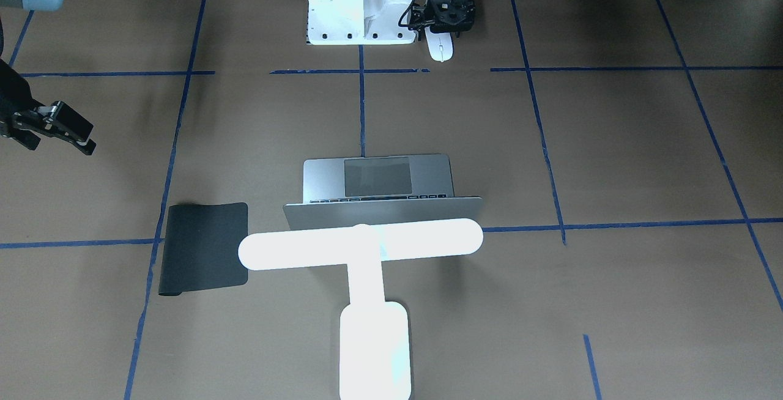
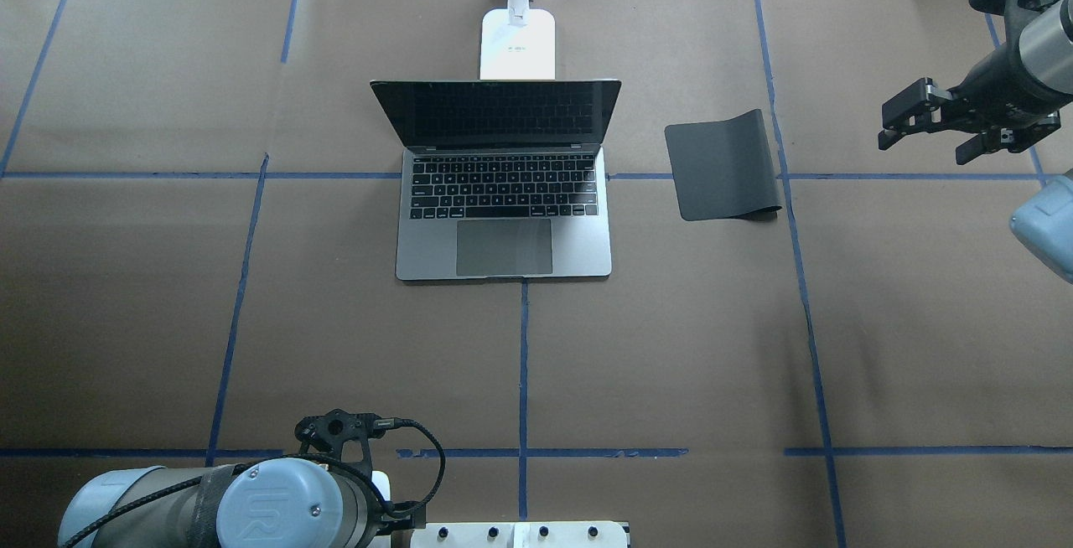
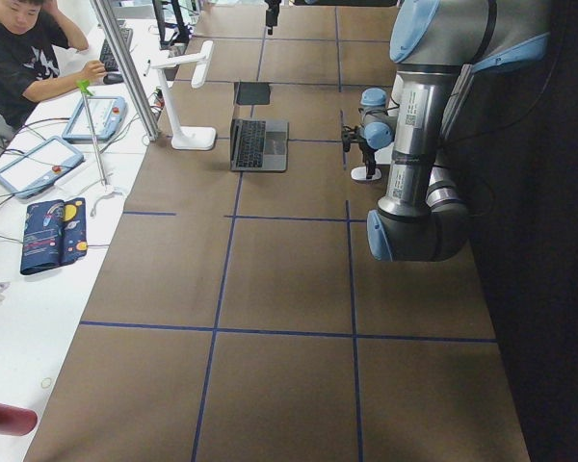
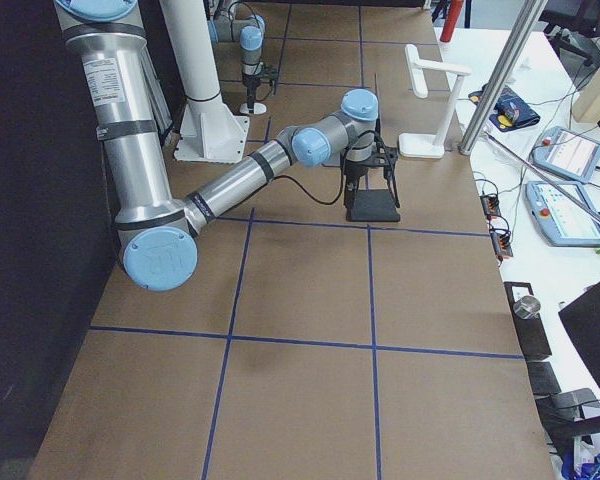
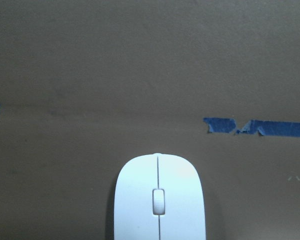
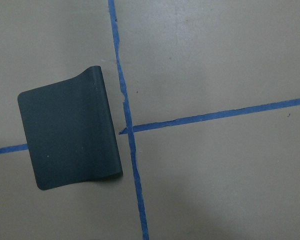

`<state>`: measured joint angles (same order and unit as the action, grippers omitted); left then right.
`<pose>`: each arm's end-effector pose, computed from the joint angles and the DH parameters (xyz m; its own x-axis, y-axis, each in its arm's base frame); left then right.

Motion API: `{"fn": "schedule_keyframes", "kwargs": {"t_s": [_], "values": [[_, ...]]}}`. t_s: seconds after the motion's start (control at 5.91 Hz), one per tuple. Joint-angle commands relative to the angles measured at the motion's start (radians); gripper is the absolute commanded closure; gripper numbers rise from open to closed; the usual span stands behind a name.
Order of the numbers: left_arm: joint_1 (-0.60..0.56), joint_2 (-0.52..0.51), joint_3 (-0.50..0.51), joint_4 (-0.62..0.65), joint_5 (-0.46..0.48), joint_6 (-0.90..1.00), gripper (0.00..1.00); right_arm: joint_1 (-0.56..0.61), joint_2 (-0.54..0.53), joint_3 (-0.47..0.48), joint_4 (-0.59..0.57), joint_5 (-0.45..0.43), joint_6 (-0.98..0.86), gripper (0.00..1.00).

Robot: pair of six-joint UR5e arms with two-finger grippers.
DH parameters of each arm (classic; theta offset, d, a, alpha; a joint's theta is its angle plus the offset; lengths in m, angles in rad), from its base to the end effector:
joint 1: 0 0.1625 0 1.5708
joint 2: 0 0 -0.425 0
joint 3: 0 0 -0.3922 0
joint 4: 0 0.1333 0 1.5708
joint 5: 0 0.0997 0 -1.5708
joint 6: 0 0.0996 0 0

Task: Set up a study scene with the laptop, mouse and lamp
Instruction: 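Lower the left gripper over the white mouse and grasp it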

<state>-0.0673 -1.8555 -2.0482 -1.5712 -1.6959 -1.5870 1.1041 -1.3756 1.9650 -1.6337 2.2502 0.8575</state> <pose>0.5341 -0.1571 0.3022 0.7217 -0.0647 -0.6892 -0.0076 0.9948 -0.1014 -0.1769 -0.5083 0.3783 0.6558 0.1703 0.7355 -0.1634 0.9831 -0.0820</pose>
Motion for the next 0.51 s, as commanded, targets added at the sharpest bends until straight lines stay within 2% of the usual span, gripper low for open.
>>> {"fn": "schedule_keyframes", "kwargs": {"t_s": [0.0, 0.34], "values": [[-0.005, 0.001, 0.013, -0.023, -0.004, 0.002, 0.02, -0.001, 0.000, 0.002, 0.000, 0.000, 0.000, 0.00], [-0.006, 0.001, 0.019, -0.023, -0.004, 0.002, 0.09, -0.001, 0.000, 0.002, 0.000, 0.000, 0.000, 0.00]]}}
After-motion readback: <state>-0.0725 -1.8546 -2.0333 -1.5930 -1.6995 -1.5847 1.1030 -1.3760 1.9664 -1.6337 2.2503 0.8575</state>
